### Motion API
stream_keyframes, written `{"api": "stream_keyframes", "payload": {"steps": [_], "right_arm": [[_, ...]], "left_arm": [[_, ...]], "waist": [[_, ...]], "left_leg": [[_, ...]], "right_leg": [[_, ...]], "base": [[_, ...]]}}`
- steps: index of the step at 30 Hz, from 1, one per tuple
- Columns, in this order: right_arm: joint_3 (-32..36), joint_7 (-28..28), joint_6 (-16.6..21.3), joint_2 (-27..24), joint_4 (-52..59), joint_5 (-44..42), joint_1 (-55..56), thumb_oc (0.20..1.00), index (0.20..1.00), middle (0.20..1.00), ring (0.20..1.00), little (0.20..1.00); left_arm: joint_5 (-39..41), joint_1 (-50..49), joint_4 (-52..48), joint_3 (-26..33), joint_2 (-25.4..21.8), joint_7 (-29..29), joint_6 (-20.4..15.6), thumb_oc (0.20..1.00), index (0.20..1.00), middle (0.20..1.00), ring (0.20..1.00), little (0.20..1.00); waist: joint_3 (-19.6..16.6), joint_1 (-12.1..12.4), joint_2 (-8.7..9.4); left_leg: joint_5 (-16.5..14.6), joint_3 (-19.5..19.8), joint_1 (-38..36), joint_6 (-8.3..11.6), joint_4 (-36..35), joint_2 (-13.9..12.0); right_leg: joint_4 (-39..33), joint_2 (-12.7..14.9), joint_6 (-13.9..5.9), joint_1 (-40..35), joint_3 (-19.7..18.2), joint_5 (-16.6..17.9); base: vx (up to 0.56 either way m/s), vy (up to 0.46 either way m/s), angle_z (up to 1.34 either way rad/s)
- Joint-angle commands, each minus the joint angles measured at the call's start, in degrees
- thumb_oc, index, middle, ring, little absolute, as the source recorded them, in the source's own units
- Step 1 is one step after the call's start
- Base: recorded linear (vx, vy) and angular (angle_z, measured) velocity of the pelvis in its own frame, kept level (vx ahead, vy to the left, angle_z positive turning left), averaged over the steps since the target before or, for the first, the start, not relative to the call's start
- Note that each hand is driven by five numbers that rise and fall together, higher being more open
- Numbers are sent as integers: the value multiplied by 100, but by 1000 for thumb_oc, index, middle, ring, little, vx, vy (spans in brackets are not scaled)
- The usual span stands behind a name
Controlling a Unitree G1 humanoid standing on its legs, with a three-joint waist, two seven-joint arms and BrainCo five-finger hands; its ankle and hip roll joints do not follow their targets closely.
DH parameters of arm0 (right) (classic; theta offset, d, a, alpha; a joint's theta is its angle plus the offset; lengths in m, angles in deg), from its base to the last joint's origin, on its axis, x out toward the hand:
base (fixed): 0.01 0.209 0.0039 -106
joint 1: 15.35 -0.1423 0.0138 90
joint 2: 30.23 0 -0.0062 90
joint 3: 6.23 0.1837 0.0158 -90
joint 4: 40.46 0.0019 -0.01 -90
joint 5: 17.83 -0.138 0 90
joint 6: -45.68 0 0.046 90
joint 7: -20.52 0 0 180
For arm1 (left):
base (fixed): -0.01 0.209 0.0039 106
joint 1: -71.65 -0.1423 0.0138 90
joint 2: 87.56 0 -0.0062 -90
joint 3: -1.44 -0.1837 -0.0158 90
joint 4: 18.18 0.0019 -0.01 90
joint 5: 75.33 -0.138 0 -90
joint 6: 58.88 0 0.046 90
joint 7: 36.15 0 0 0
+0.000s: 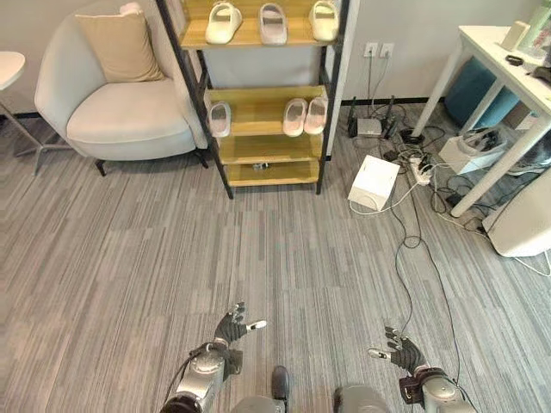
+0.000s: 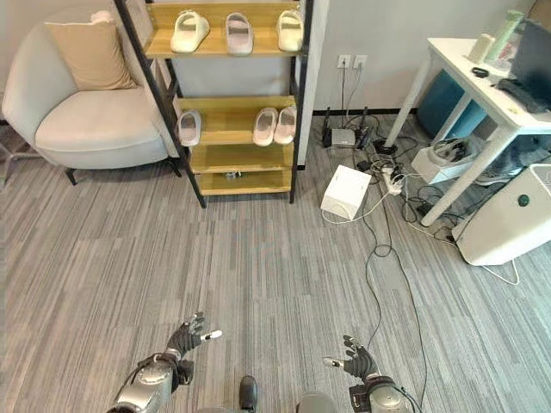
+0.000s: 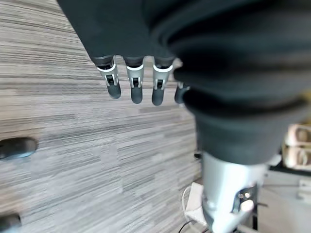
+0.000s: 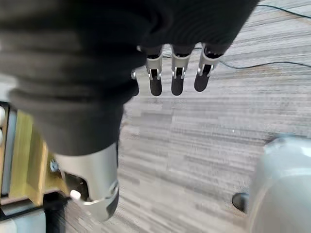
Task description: Arrange the slippers neatly on the shoe rack.
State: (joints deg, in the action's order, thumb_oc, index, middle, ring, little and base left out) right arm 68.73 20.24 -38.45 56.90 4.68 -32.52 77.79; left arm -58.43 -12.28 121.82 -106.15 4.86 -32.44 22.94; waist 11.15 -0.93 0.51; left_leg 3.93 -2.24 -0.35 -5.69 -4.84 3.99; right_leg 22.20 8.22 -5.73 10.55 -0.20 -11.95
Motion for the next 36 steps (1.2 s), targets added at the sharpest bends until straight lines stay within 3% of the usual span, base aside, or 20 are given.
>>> {"api": "stream_keyframes", "payload": {"steps": [1, 6, 8, 10, 11, 14, 16, 19, 20, 21, 24, 25, 27, 29, 31, 32, 34, 36], "right_arm": [[137, 4, 159, -61, 187, -140, 70, 1000, 1000, 1000, 1000, 1000], [156, -20, 136, -57, 391, -58, 254, 1000, 1000, 1000, 1000, 1000], [166, -94, 163, -129, 474, -89, 423, 1000, 1000, 1000, 1000, 1000], [110, -161, 163, -262, 520, -129, 416, 1000, 1000, 1000, 1000, 1000], [110, -161, 163, -263, 520, -130, 415, 1000, 1000, 1000, 1000, 1000], [157, -178, 157, -392, 402, -144, 386, 1000, 1000, 1000, 1000, 1000], [203, -188, 136, -436, 402, -145, 398, 1000, 1000, 1000, 1000, 1000], [263, -153, 136, -484, 377, -129, 448, 1000, 1000, 1000, 1000, 1000], [280, -98, 149, -489, 270, -121, 424, 1000, 1000, 1000, 1000, 1000], [279, -98, 152, -489, 267, -121, 424, 1000, 1000, 1000, 1000, 1000], [250, -103, 84, -527, 221, 4, 358, 1000, 1000, 1000, 1000, 1000], [221, -137, 67, -510, 245, 47, 372, 1000, 1000, 1000, 1000, 1000], [184, -109, 23, -374, 112, 124, 331, 1000, 1000, 1000, 1000, 1000], [143, -155, 19, -198, 148, 22, 293, 1000, 1000, 1000, 1000, 1000], [120, -133, 16, -159, 154, -4, 266, 1000, 1000, 1000, 1000, 1000], [85, -141, 12, -111, 164, -2, 217, 1000, 1000, 1000, 1000, 1000], [45, -164, 1, -74, 103, 5, 199, 1000, 1000, 1000, 1000, 1000], [12, -200, 3, -65, 65, -14, 192, 1000, 1000, 1000, 1000, 1000]], "left_arm": [[-64, -86, -174, 196, -134, 22, -184, 1000, 1000, 1000, 1000, 1000], [-124, -39, -202, 216, -118, 12, -158, 1000, 1000, 1000, 1000, 1000], [-128, -21, -223, 141, -73, -56, -157, 1000, 1000, 1000, 1000, 1000], [-25, 44, -188, 126, 1, -70, -145, 1000, 1000, 1000, 1000, 1000], [-25, 45, -187, 127, 3, -70, -146, 1000, 1000, 1000, 1000, 1000], [46, 123, -141, 109, 44, -44, -175, 1000, 1000, 1000, 1000, 1000], [93, 112, -99, 134, 53, -39, -172, 1000, 1000, 1000, 1000, 1000], [70, 59, -34, 127, 68, -2, -181, 1000, 1000, 1000, 1000, 1000], [41, 72, 27, 105, 72, 47, -190, 1000, 1000, 1000, 1000, 1000], [40, 71, 29, 105, 72, 48, -192, 1000, 1000, 1000, 1000, 1000], [35, 65, 79, 176, 74, 65, -165, 1000, 1000, 1000, 1000, 1000], [57, 12, 87, 213, 87, 58, -170, 1000, 1000, 1000, 1000, 1000], [39, -28, 181, 176, 127, 31, -168, 1000, 1000, 1000, 1000, 1000], [20, -77, 84, 171, 19, 19, -180, 1000, 1000, 1000, 1000, 1000], [12, -80, 28, 129, -24, 11, -184, 1000, 1000, 1000, 1000, 1000], [-6, -45, 54, 133, -57, 17, -178, 1000, 1000, 1000, 1000, 1000], [-25, -40, 60, 145, -88, 7, -161, 1000, 1000, 1000, 1000, 1000], [-39, -30, 61, 171, -135, 5, -168, 1000, 1000, 1000, 1000, 1000]], "waist": [[44, -47, 171], [42, -271, 213], [-76, -364, 208], [-43, -376, 189], [-43, -384, 186], [82, -302, 263], [91, -226, 320], [18, -159, 312], [-15, -108, 192], [1, -113, 202], [-80, -13, 94], [-175, 18, 71], [-382, 86, 128], [-412, 179, 365], [-390, 208, 423], [-372, 223, 454], [-347, 242, 439], [-322, 169, 395]], "left_leg": [[-321, -167, -266, 582, 90, -259], [-489, -62, -698, 720, 98, -356], [-499, 45, -805, 883, 420, -587], [-184, 204, -519, 1029, 1356, -611], [-194, 213, -505, 1030, 1378, -612], [95, 399, 11, 1060, 2265, -402], [12, 261, 345, 982, 1991, -417], [31, -7, 590, 956, 1040, -738], [568, -150, 898, 1077, 387, -1031], [594, -152, 847, 1079, 331, -1019], [939, -751, 1181, 1318, -16, -1433], [892, -706, 1135, 1307, -16, -1407], [790, -878, 979, 1188, -16, -1167], [496, -1037, 893, 898, 156, -822], [370, -1031, 916, 786, 229, -654], [272, -1067, 855, 681, 202, -510], [166, -1072, 719, 602, 142, -409], [91, -1032, 536, 593, 63, -403]], "right_leg": [[-1917, -128, -191, -367, 101, 1838], [-2286, -351, -223, -172, 401, 2091], [-2192, -513, -48, -382, 338, 1911], [-2076, -619, 154, -556, 361, 1735], [-2074, -619, 155, -554, 370, 1732], [-2017, -585, 292, -764, 340, 1600], [-2080, -500, 271, -934, 294, 1535], [-2187, -386, 189, -1156, 330, 1340], [-2260, -364, 158, -1326, 381, 1197], [-2262, -354, 157, -1354, 387, 1185], [-2476, -80, -24, -1901, 427, 1059], [-2524, -7, -87, -1987, 410, 1035], [-2539, 437, -297, -2082, 425, 1185], [-2139, 848, -429, -1780, 179, 1947], [-1942, 988, -445, -1686, 183, 2275], [-1681, 1093, -457, -1568, 167, 2601], [-1432, 1125, -445, -1447, 175, 2767], [-1444, 788, -363, -1212, 27, 2522]], "base": [[254, -108, -10], [304, -176, 9], [329, -347, 49], [234, -289, 39], [143, -200, 17], [166, -127, -4], [222, -41, 5], [298, 77, -7], [283, 121, 4], [379, 192, 8], [428, 295, 3], [611, 537, -13], [499, 497, -44], [348, 440, -43], [165, 294, 8], [100, 200, 44], [145, 218, 44], [237, 165, 4]]}}
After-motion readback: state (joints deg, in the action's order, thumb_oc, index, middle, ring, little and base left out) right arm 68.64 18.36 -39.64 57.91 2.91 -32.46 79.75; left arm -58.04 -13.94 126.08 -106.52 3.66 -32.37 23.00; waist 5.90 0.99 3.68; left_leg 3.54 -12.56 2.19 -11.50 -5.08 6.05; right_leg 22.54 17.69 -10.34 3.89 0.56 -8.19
